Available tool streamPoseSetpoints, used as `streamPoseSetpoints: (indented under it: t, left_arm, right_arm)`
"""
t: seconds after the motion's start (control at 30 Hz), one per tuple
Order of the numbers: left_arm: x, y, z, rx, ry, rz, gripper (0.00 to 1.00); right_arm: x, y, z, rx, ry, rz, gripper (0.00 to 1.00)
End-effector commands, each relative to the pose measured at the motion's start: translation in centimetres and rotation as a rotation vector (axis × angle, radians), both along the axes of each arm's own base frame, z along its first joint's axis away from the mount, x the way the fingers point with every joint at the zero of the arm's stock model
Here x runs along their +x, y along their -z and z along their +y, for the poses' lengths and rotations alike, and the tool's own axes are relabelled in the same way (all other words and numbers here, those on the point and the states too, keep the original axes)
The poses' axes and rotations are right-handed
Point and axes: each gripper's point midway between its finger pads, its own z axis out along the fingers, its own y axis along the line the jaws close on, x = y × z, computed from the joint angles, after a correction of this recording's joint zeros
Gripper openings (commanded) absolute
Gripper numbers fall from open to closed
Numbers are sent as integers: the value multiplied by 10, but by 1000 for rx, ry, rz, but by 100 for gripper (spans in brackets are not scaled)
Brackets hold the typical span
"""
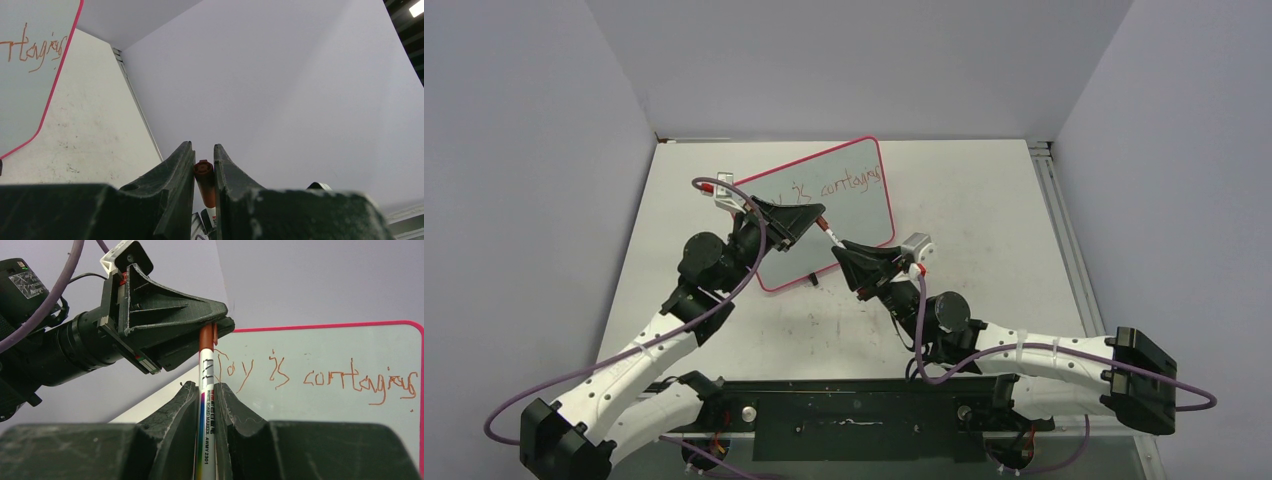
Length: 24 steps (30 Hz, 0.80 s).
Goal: Write a sentence on the whiteboard
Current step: Close the whiteboard marker at the center of the board.
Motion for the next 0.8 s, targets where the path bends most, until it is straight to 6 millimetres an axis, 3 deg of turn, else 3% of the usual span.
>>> streamPoseSetpoints:
  t: [0.0, 0.4, 0.57, 0.63, 0.7, 0.77]
  left_arm:
    - [-65, 22, -42, 100, 330, -5, 0]
    - [-83, 40, -48, 141, 370, 24, 0]
    - [-70, 39, -37, 202, 286, 15, 1]
    - [-57, 38, -28, 255, 229, 12, 20]
    - [-45, 32, -16, 297, 183, -10, 46]
    - [-33, 26, -1, 337, 130, -28, 62]
  right_arm:
    - [2, -47, 0, 120, -18, -56, 5]
    - [6, -54, -8, 148, 16, -63, 5]
    - [5, -52, -11, 131, 19, -62, 5]
    - [5, -48, -15, 113, 31, -49, 5]
    - [7, -36, -20, 63, 54, -22, 5]
    - [9, -22, -27, 17, 84, 13, 5]
